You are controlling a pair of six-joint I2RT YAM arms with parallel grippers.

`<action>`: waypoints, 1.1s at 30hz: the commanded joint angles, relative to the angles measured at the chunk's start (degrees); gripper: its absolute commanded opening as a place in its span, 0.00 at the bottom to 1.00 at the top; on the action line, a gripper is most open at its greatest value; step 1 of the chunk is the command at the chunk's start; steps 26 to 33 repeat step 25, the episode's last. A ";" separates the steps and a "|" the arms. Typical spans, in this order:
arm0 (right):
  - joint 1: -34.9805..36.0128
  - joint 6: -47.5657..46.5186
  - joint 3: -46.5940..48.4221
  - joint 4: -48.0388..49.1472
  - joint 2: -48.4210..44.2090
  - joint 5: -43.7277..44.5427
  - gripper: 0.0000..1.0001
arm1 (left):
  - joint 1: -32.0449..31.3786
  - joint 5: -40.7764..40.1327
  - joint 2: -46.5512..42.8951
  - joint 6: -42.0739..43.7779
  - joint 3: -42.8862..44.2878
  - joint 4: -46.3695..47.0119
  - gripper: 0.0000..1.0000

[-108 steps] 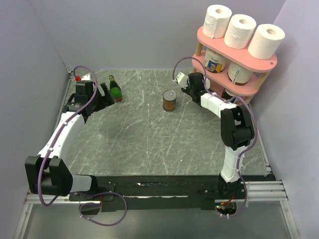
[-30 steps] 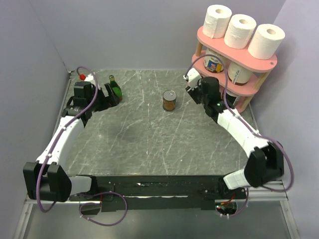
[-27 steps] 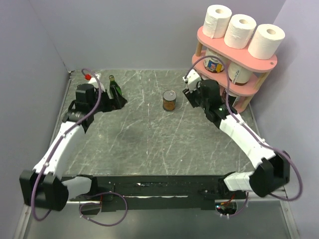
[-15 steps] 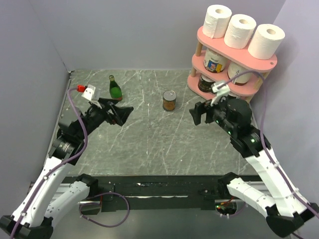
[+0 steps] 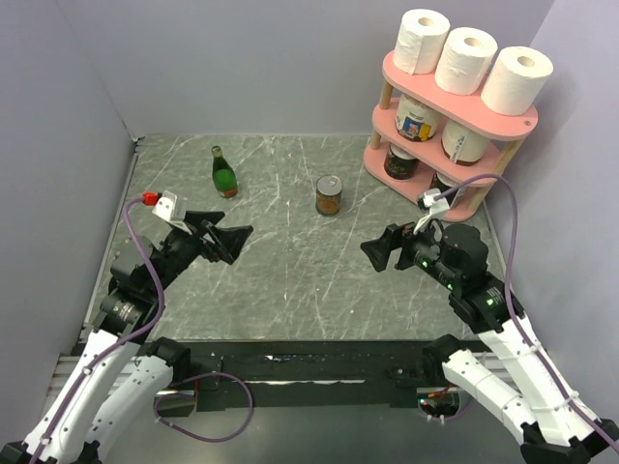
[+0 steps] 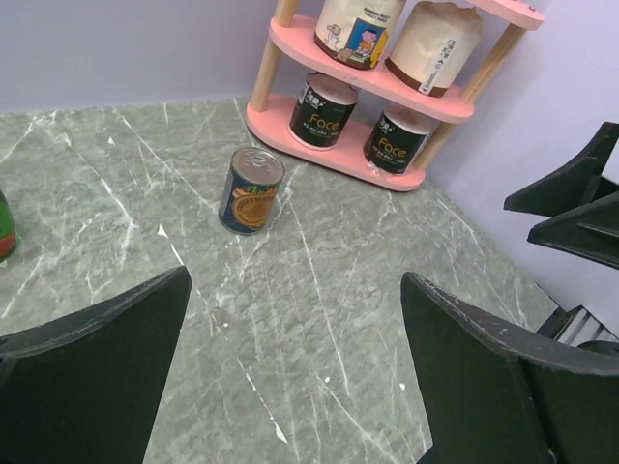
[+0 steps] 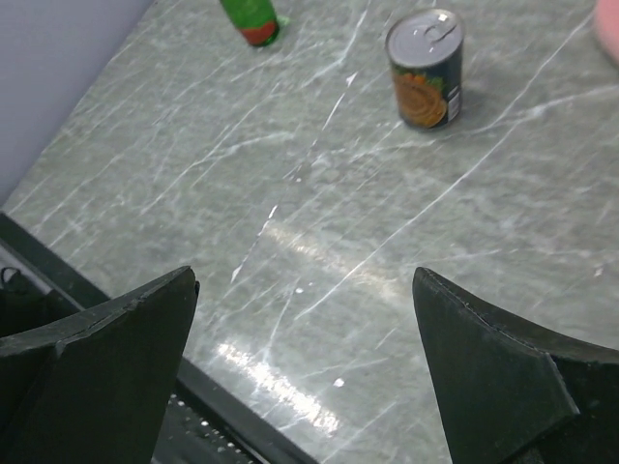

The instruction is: Place and organize the paper towels onto the shelf

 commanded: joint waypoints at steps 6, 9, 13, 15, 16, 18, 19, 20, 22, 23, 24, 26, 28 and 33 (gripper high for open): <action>0.00 3.49 0.64 4.36 3.22 -1.86 1.00 | -0.37 -2.54 0.30 0.22 1.15 0.49 0.96; 0.09 3.32 0.99 4.36 3.22 -1.69 1.00 | -0.46 -3.08 0.12 0.48 1.15 0.40 0.96; 0.00 2.97 0.99 4.80 2.87 -1.77 1.00 | -0.46 -2.20 0.56 0.66 1.15 0.49 0.96; 0.00 2.44 1.16 4.71 2.95 -2.21 1.00 | -0.46 -1.76 0.73 0.66 1.42 0.40 0.96; 0.00 2.27 1.34 4.45 3.13 -2.13 1.00 | -0.46 -1.50 0.82 0.66 1.42 0.49 0.96; 0.09 2.18 1.60 4.18 3.22 -2.13 1.00 | -0.46 -1.49 0.82 0.75 1.42 0.40 0.96; 0.00 2.09 1.69 4.27 3.13 -2.30 1.00 | -0.46 -1.67 0.65 0.92 1.42 0.49 0.96; 0.09 2.00 1.60 4.36 3.13 -2.48 1.00 | -0.46 -1.76 0.73 0.84 1.33 0.49 0.96; 0.00 2.00 1.08 5.14 2.87 -2.74 1.00 | -0.46 -2.02 0.64 0.93 1.15 0.49 0.96; 0.09 2.00 0.81 5.32 2.78 -2.65 1.00 | -0.46 -2.02 0.82 0.93 1.33 0.40 0.96; 0.09 1.92 0.64 5.32 2.87 -2.22 1.00 | -0.46 -2.02 0.91 1.01 1.33 0.22 0.96; 0.09 1.91 0.55 5.24 2.87 -2.13 1.00 | -0.46 -1.85 1.08 1.01 1.42 0.14 0.96; 0.09 1.91 0.55 5.24 2.87 -2.13 1.00 | -0.46 -1.85 1.08 1.01 1.42 0.14 0.96; 0.09 1.91 0.55 5.24 2.87 -2.13 1.00 | -0.46 -1.85 1.08 1.01 1.42 0.14 0.96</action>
